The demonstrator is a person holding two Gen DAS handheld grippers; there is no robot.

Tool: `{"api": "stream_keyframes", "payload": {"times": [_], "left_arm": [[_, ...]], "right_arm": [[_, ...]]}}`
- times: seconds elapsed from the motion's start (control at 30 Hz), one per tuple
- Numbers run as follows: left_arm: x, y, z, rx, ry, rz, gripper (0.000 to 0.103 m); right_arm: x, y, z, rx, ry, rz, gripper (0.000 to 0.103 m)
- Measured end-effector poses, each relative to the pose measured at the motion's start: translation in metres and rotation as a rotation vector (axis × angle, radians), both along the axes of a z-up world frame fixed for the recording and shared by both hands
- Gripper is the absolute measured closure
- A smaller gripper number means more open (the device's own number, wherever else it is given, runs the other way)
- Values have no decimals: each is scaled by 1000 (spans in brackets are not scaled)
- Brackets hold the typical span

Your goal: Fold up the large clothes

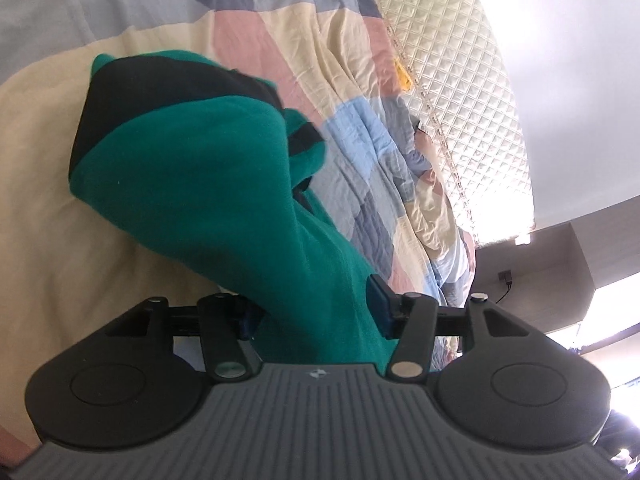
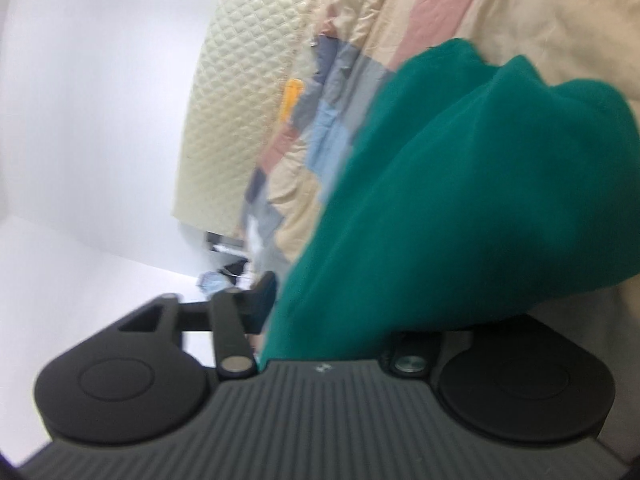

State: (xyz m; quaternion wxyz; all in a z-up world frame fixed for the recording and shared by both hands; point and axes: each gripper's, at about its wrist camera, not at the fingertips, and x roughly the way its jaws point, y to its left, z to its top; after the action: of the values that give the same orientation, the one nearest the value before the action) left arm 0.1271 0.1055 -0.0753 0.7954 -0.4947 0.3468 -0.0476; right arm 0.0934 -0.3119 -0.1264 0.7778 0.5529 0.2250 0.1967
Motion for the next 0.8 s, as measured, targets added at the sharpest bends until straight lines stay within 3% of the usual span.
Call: {"api": "stream_keyframes", "payload": {"times": [0.2, 0.33, 0.43, 0.57, 0.8], "left_arm": [[30, 0, 27, 11, -47, 27, 45], [54, -5, 34, 53, -112, 23, 44], [73, -9, 30, 68, -165, 21, 39], [107, -11, 21, 97, -169, 8, 37], [180, 2, -3, 30, -191, 5, 34]], "right_arm": [[17, -3, 25, 25, -72, -9, 38], [45, -3, 41, -30, -97, -18, 38], [70, 1, 46, -78, -105, -18, 38], [104, 7, 50, -153, -117, 3, 38], [153, 1, 30, -85, -165, -21, 42]]}}
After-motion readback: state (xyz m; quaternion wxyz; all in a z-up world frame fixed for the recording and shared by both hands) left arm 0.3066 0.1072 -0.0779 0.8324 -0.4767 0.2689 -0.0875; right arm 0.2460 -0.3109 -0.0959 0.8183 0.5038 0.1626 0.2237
